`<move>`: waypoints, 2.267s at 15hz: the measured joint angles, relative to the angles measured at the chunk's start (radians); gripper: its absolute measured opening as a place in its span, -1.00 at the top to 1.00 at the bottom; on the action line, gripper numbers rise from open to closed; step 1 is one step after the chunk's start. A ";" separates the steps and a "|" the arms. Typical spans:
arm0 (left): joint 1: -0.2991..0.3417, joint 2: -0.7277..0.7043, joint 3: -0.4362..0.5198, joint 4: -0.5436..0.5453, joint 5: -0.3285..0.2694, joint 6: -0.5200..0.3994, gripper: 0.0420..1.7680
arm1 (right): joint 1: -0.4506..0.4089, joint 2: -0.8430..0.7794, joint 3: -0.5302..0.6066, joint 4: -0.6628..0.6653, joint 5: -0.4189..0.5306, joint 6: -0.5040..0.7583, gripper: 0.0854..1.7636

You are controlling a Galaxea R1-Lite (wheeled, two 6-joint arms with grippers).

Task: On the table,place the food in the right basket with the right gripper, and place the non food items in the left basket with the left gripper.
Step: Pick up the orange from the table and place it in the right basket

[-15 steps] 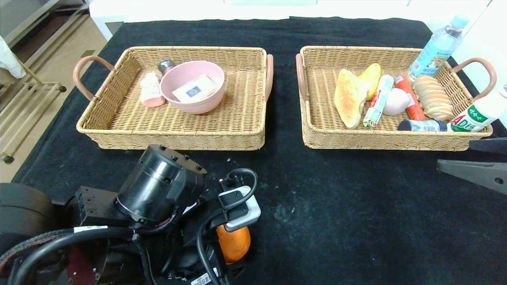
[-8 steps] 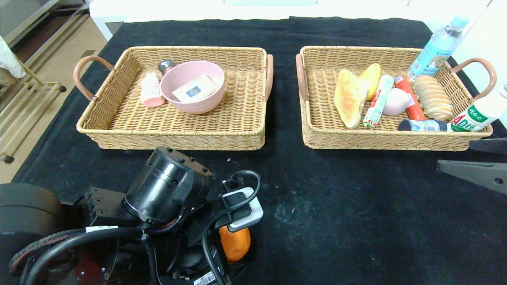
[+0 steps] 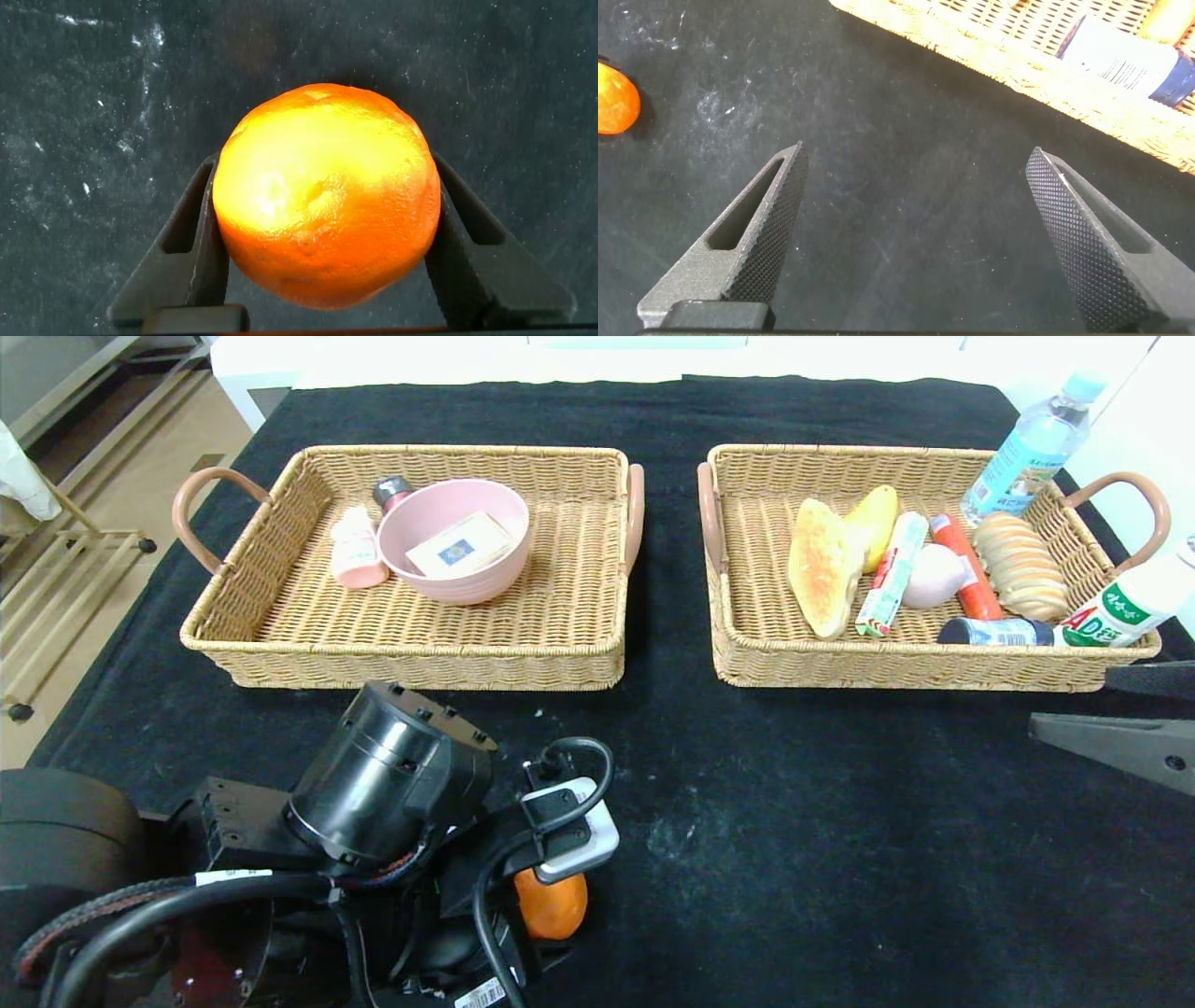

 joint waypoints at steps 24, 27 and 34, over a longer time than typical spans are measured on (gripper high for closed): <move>0.000 0.023 -0.286 -0.099 -0.038 -0.094 -0.31 | -0.009 0.000 -0.010 -0.003 -0.001 0.000 -0.94; 0.001 0.069 -0.408 -0.103 -0.045 -0.114 -0.31 | -0.010 0.002 -0.010 -0.003 -0.001 0.000 -0.94; 0.006 0.195 -0.639 -0.202 -0.095 -0.305 -0.31 | -0.011 0.011 -0.013 -0.008 -0.005 0.005 -0.94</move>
